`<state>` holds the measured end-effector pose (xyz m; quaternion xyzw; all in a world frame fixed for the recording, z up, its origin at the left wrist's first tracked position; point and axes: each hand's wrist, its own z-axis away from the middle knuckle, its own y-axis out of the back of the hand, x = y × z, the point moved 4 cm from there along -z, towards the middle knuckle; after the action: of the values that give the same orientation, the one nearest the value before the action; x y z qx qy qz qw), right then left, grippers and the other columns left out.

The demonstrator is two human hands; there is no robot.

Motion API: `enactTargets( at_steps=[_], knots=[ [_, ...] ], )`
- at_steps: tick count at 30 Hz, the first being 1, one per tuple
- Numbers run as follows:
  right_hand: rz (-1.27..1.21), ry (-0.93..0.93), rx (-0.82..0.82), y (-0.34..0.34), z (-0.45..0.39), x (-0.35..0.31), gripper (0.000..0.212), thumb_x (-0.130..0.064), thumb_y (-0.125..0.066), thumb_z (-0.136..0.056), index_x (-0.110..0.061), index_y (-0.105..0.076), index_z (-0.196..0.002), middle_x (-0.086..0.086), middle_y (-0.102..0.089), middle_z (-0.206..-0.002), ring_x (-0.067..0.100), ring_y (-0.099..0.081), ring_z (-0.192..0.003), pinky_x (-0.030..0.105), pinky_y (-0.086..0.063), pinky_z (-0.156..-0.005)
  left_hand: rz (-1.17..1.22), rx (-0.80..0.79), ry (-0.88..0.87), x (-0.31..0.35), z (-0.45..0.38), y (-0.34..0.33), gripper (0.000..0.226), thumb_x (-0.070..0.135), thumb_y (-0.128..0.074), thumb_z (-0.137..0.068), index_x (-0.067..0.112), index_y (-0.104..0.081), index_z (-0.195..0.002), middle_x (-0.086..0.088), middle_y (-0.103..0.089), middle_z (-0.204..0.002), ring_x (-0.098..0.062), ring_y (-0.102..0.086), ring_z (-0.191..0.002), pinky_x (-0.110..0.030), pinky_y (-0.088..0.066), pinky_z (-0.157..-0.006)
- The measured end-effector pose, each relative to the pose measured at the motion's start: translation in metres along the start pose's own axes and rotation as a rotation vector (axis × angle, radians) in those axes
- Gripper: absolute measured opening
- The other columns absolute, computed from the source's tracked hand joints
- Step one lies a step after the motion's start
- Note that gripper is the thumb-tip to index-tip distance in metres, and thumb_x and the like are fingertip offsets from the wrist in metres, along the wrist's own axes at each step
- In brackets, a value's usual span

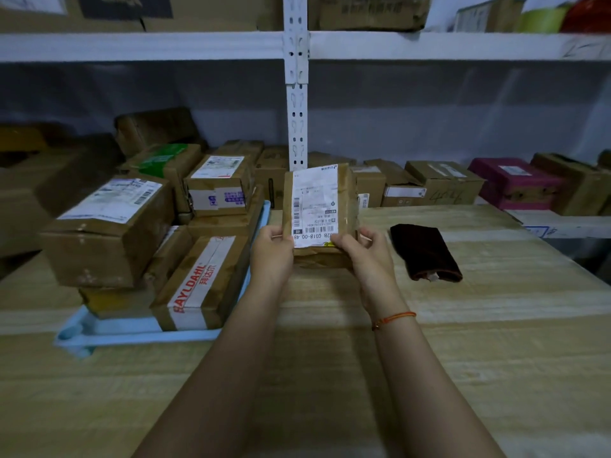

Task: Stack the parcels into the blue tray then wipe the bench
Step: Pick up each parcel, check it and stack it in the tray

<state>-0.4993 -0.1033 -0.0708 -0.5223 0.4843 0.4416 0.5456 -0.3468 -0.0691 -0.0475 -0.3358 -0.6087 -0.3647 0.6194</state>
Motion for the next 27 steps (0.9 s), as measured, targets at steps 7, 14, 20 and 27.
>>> enactTargets(
  at_steps=[7,14,20,27],
  knots=[
    [0.276,0.206,0.045,0.0,0.022,-0.006,0.067,-0.035,-0.085,-0.069,-0.028,-0.042,-0.12,-0.013,-0.056,-0.109,0.004,-0.058,-0.099,0.016,-0.045,-0.075,0.006,-0.146,-0.039,0.007,0.012,-0.008,0.052,0.039,-0.074,-0.081,0.026,-0.043,-0.12,0.009,-0.062,-0.105,-0.015,-0.064,-0.103,-0.041,-0.052,-0.096],
    [0.449,0.396,0.111,-0.008,0.039,-0.009,0.08,-0.038,-0.082,-0.071,-0.018,-0.039,-0.136,-0.007,-0.045,-0.124,0.012,-0.047,-0.118,0.027,-0.046,-0.095,0.025,-0.243,0.001,-0.001,0.012,-0.017,0.113,0.056,-0.084,-0.044,0.029,-0.036,-0.143,0.005,-0.063,-0.124,-0.017,-0.063,-0.109,-0.041,-0.054,-0.094],
    [0.32,0.385,0.04,-0.009,0.043,-0.008,0.059,-0.036,-0.066,-0.076,-0.029,-0.043,-0.13,-0.008,-0.049,-0.128,0.013,-0.05,-0.118,0.038,-0.049,-0.097,0.194,-0.246,0.03,-0.006,0.008,-0.009,0.066,0.031,-0.077,-0.078,0.026,-0.047,-0.137,-0.001,-0.066,-0.121,-0.02,-0.068,-0.103,-0.038,-0.057,-0.086],
    [0.136,0.251,0.05,-0.004,0.028,0.002,0.046,-0.052,-0.065,-0.08,-0.026,-0.06,-0.117,-0.003,-0.065,-0.115,0.01,-0.064,-0.101,0.033,-0.055,-0.087,0.296,-0.347,0.061,-0.003,0.012,-0.004,0.038,0.025,-0.069,-0.086,0.022,-0.061,-0.124,-0.001,-0.075,-0.104,-0.013,-0.073,-0.083,-0.027,-0.056,-0.06]
  ],
)
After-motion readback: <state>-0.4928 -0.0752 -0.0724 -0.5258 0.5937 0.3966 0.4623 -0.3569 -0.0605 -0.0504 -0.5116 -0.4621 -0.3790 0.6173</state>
